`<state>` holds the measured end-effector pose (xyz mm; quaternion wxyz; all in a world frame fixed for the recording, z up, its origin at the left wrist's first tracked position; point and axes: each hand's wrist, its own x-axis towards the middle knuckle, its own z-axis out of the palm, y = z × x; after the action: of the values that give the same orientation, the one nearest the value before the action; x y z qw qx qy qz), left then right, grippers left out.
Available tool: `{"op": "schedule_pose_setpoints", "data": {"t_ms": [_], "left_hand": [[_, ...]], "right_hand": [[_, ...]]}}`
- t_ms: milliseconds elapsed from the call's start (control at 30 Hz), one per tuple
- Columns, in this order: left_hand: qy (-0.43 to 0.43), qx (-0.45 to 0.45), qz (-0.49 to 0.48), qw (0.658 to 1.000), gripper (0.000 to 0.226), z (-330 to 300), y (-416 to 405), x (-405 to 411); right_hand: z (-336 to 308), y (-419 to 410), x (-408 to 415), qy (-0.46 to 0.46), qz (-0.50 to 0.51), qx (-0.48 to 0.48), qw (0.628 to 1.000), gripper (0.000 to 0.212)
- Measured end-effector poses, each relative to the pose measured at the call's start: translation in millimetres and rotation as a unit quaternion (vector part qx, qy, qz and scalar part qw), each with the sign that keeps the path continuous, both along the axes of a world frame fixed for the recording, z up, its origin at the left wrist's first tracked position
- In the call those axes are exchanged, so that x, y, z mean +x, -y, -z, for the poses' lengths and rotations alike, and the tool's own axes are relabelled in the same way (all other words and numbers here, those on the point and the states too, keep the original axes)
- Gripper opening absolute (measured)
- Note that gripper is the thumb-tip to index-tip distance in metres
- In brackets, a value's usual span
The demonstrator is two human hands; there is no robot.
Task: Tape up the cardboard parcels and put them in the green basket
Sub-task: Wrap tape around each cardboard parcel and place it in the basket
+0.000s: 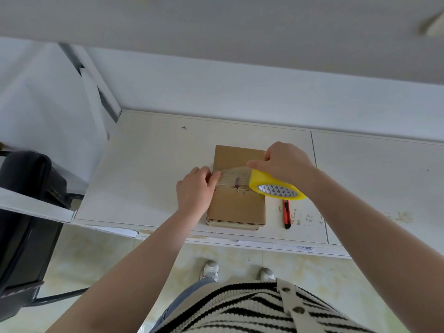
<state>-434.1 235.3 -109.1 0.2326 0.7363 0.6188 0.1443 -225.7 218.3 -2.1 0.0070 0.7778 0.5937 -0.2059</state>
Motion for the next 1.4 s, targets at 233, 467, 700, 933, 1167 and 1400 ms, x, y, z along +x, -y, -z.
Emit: {"op": "schedule_pose_setpoints", "data": {"t_ms": [233,467,700,933,1167,1400], "left_hand": [[-0.022,-0.037,0.006,0.999,0.041,7.8,2.1,1.1],[-0.046,-0.02,0.021,0.999,0.04,10.4,3.4,3.6],[-0.063,0.004,0.044,0.997,0.038,11.0,2.5,0.8],[-0.128,0.015,0.066,0.989,0.041,5.7,0.0,0.9],[-0.184,-0.03,0.079,0.979,0.057,-4.0,-4.3,2.2],[-0.035,-0.06,0.09,0.994,0.053,3.6,0.1,-14.2]], "right_hand": [[-11.3,2.8,23.5,-0.097,-0.065,-0.013,0.993,0.064],[14.0,24.7,45.3,0.027,-0.048,-0.024,0.998,0.066],[45.7,26.4,49.6,0.011,0.009,-0.049,0.999,0.067],[66.5,24.1,51.8,-0.03,0.038,-0.089,0.995,0.067],[71.5,14.9,53.9,-0.028,0.026,-0.122,0.992,0.072],[74.6,14.8,55.5,-0.023,0.019,-0.127,0.991,0.071]]}}
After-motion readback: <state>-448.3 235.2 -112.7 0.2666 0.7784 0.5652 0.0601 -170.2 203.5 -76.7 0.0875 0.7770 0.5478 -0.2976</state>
